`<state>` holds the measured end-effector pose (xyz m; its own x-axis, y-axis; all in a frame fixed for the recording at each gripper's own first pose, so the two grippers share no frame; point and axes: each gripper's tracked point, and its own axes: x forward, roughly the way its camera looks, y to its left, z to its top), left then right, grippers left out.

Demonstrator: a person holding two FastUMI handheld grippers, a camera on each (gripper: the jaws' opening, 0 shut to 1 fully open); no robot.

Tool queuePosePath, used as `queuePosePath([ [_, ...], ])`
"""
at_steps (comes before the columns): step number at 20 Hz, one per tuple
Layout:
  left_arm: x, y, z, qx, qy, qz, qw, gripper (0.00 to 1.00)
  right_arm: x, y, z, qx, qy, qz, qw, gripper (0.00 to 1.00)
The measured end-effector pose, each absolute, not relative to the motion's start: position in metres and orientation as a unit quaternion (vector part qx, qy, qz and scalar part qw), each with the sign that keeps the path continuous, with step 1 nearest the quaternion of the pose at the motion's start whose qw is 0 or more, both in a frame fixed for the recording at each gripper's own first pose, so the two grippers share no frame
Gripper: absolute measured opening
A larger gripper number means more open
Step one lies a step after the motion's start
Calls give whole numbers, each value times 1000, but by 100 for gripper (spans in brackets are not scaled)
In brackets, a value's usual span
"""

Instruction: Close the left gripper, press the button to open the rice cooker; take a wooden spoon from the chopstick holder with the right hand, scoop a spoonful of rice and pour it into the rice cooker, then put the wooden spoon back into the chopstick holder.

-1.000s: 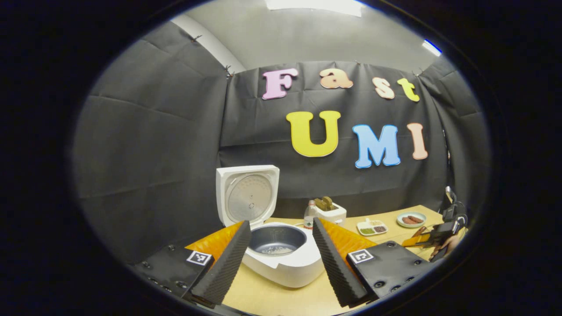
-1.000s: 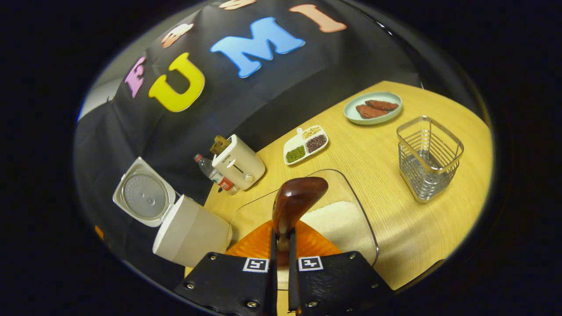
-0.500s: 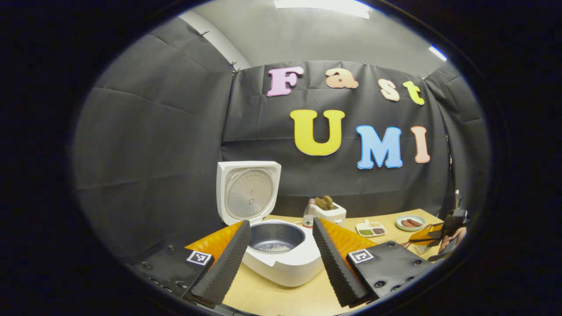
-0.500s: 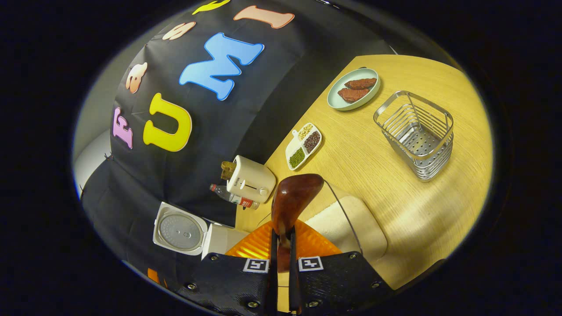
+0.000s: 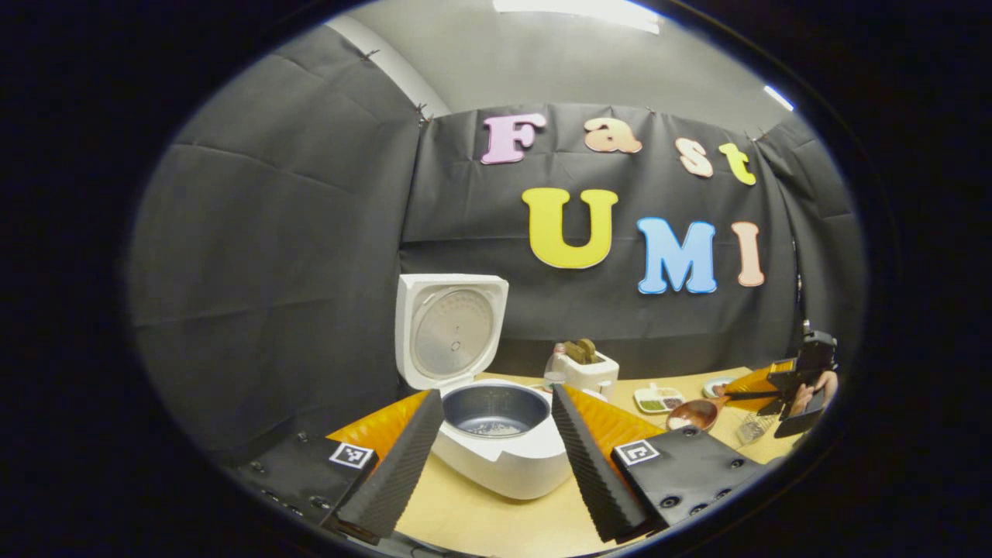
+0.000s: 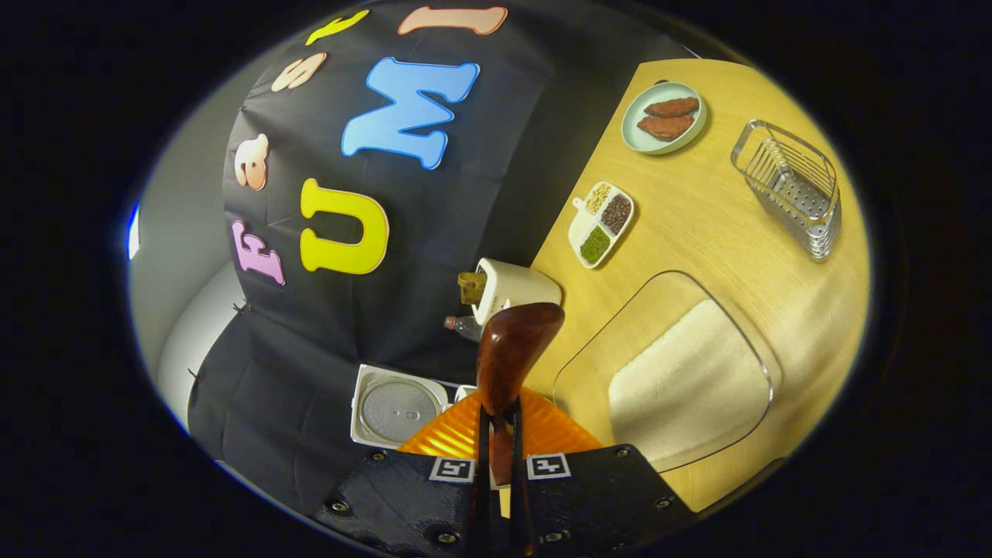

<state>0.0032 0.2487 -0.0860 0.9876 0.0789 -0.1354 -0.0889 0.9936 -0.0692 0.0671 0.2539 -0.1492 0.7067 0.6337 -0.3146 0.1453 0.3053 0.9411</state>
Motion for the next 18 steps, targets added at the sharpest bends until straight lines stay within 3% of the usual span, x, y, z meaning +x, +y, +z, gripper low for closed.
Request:
queuePosePath([
  [9, -12, 291, -96, -28, 66, 77, 994, 97, 84, 340, -88, 546, 323, 250, 732, 10],
  [18, -36, 335, -103, -21, 59, 126, 990, 97, 112, 421, -74, 504, 324, 281, 750, 10],
])
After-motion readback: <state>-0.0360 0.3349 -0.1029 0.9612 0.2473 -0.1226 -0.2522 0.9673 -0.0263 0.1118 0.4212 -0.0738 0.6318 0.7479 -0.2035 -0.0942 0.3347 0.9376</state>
